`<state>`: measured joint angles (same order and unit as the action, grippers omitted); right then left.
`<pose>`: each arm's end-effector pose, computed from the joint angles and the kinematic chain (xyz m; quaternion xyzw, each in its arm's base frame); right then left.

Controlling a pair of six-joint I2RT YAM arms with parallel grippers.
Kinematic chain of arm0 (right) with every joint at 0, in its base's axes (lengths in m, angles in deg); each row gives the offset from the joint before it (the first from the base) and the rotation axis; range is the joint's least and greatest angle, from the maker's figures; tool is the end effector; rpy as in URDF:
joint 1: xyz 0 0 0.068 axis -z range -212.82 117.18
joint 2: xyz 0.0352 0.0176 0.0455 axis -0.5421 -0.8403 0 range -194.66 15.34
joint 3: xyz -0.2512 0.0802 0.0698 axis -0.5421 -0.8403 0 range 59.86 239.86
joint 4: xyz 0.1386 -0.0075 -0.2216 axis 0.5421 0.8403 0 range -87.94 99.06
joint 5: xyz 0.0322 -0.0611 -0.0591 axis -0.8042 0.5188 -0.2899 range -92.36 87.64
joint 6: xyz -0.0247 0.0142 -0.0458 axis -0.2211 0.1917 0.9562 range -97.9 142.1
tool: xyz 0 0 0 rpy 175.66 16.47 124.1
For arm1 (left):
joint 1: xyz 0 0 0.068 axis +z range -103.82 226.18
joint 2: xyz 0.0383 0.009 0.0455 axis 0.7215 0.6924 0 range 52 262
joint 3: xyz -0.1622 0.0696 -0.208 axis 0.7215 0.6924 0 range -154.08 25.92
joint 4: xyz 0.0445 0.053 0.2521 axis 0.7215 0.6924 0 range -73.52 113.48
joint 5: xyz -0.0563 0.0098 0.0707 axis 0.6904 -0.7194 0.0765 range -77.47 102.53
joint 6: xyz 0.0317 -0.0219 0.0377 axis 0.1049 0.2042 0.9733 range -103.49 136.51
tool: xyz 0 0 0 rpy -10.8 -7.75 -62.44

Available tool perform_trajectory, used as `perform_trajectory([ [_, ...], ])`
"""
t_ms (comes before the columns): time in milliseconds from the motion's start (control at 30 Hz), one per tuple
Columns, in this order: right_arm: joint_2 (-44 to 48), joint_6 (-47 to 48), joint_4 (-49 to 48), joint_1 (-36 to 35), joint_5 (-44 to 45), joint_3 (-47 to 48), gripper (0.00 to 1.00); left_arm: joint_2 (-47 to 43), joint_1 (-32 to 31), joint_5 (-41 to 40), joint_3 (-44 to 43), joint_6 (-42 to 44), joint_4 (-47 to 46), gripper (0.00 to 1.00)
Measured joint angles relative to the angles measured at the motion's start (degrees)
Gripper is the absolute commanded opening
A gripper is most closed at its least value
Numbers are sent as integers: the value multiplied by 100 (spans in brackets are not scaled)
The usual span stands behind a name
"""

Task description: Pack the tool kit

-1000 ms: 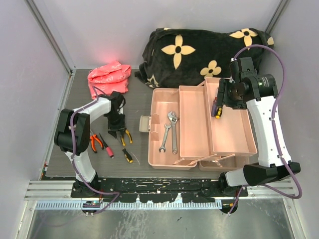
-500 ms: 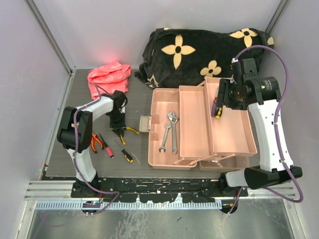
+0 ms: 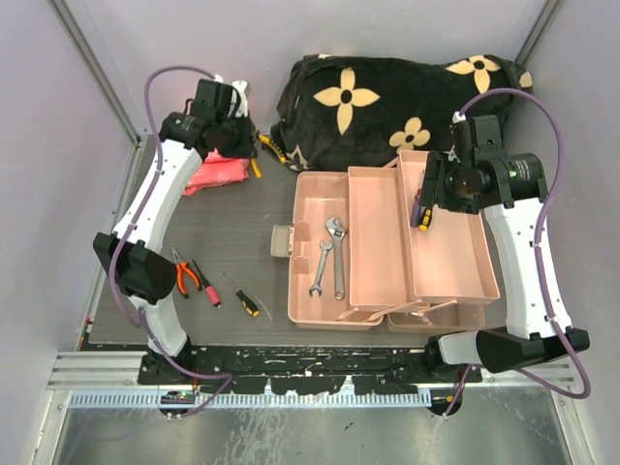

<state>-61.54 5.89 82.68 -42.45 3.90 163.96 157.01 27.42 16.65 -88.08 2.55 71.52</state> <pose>0.2134 0.0323 0.4481 0.0715 0.9455 0.0195 0.3172 0.3750 -0.1301 0.3872 0.0522 0.9254 -0.1373 0.3493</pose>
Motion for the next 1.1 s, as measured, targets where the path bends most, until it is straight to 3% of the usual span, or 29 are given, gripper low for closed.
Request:
perform_trajectory([
  [233,116,-50,-13,0,-17,-61,66,280,-1001,59,-1672,446,420,0],
  [667,374,-155,-20,0,-24,-160,65,1093,-2868,87,-1635,396,654,0],
  [1100,643,-243,2,0,-37,-398,65,1751,-3158,256,-1661,-302,409,0],
])
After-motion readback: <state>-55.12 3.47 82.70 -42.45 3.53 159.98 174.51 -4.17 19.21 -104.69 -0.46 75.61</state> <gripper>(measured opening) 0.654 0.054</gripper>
